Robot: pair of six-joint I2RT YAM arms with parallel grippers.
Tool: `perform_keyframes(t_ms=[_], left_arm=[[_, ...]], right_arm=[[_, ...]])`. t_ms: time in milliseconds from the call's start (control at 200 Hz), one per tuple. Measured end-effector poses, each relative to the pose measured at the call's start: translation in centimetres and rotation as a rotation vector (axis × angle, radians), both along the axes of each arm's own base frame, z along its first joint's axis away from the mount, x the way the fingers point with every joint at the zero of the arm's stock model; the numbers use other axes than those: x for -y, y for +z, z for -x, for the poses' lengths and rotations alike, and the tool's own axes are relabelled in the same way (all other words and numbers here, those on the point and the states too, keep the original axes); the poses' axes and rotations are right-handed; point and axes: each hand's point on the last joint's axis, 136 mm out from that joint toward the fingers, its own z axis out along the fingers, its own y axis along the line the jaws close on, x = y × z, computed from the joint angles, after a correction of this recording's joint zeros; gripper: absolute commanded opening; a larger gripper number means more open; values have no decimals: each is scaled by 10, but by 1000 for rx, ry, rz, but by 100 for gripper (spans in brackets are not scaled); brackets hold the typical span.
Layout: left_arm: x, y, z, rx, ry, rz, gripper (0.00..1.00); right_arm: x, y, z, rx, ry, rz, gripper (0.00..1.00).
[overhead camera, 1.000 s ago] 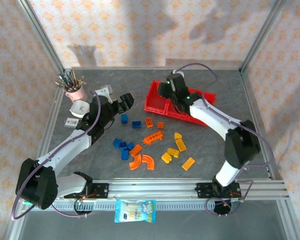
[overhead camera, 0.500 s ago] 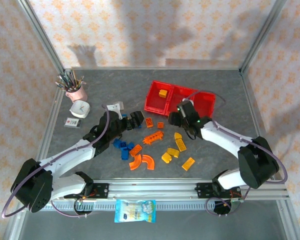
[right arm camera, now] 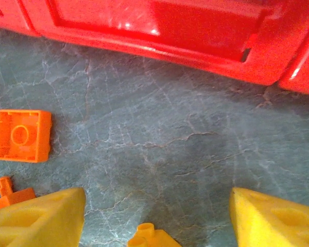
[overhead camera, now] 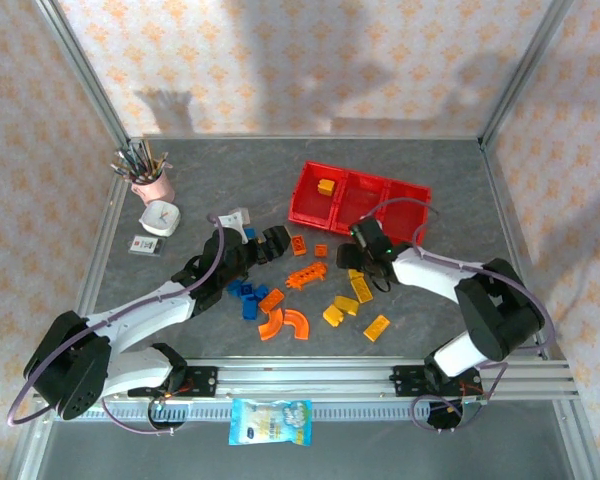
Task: Sort the legos into containers by color
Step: Pick up the lego from the center of the table.
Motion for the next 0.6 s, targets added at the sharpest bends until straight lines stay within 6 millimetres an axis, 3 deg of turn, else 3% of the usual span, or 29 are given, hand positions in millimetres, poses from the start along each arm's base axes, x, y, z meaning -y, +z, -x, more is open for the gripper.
perform_keyframes(t_ms=[330,601], left_arm=[[-2,-2,-2,0,16,-9,99],[-3,-2,-2,1,20,-10,99]], right_arm=[[-14,-8,13,-23,37,13,62],[-6,-14,18,-47,1,34,52]])
